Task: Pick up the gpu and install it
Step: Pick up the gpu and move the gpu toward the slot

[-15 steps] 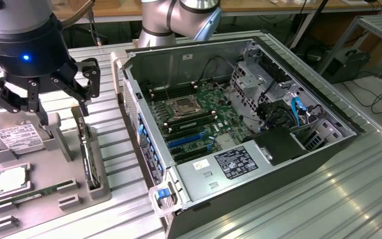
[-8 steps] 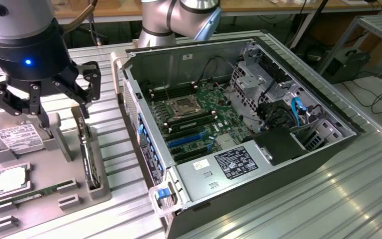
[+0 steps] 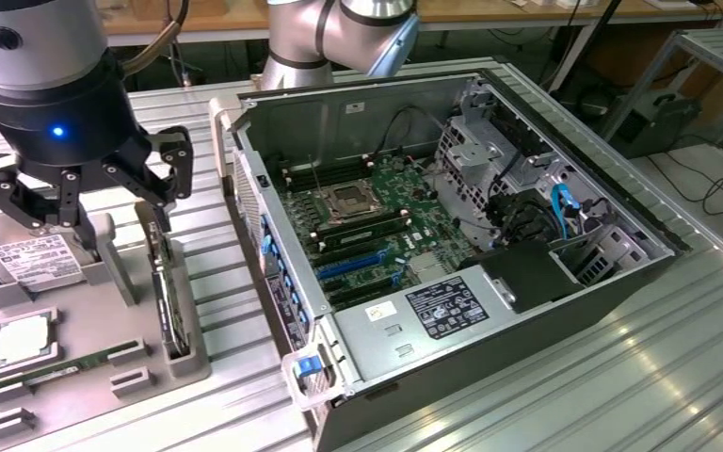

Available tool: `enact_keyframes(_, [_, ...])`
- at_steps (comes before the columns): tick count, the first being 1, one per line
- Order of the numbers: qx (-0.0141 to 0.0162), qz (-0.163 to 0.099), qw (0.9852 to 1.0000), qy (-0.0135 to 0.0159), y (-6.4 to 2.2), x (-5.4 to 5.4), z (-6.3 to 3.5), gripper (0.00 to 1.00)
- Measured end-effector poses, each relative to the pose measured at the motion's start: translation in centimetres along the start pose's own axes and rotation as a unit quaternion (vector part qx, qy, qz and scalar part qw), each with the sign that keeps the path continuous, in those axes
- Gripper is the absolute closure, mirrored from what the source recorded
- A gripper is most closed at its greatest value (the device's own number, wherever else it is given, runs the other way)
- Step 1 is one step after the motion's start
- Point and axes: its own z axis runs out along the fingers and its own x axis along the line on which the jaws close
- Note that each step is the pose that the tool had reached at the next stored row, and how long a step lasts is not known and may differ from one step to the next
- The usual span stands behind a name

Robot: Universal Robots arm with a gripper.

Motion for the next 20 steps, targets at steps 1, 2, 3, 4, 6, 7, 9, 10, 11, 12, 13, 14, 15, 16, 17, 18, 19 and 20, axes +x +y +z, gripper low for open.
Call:
enact_keyframes(1, [0.0000, 0.000, 1.0000, 0.0000, -0.01, 0.00, 0.09, 0.34])
enact_keyframes(2, [0.0000, 0.000, 1.0000, 0.0000, -0.01, 0.01, 0.18, 0.34])
enact_keyframes(3, [0.0000, 0.000, 1.0000, 0.0000, -0.02, 0.01, 0.26, 0.34])
enact_keyframes(4, [0.0000, 0.000, 1.0000, 0.0000, -0.02, 0.01, 0.35, 0.34])
enact_keyframes(6, [0.0000, 0.000, 1.0000, 0.0000, -0.03, 0.02, 0.52, 0.34])
enact_keyframes(7, [0.0000, 0.000, 1.0000, 0.0000, -0.03, 0.02, 0.57, 0.34])
enact_keyframes(9, [0.0001, 0.000, 1.0000, 0.0000, -0.04, 0.02, 0.69, 0.34])
enact_keyframes(10, [0.0001, 0.000, 1.0000, 0.0000, -0.05, 0.02, 0.74, 0.34])
enact_keyframes(11, [0.0002, 0.000, 1.0000, 0.0000, -0.05, 0.02, 0.76, 0.34])
enact_keyframes(12, [0.0001, 0.000, 1.0000, 0.0001, -0.05, 0.03, 0.77, 0.34])
enact_keyframes(13, [0.0001, 0.000, 1.0000, 0.0000, -0.05, 0.03, 0.78, 0.34])
enact_keyframes(14, [0.0001, 0.000, 1.0000, 0.0000, -0.05, 0.03, 0.78, 0.34])
enact_keyframes(15, [0.0001, 0.000, 1.0000, 0.0000, -0.05, 0.03, 0.78, 0.34])
enact_keyframes(16, [0.0001, 0.000, 1.0000, 0.0000, -0.05, 0.03, 0.80, 0.34])
enact_keyframes(17, [0.0001, 0.000, 1.0000, -0.0001, -0.05, 0.03, 0.83, 0.34])
enact_keyframes(18, [0.0001, 0.000, 1.0000, -0.0001, -0.05, 0.03, 0.85, 0.34])
enact_keyframes(19, [0.0001, 0.000, 1.0000, 0.0000, -0.06, 0.03, 0.88, 0.34])
enact_keyframes(20, [0.0001, 0.000, 1.0000, 0.0000, -0.06, 0.03, 0.90, 0.34])
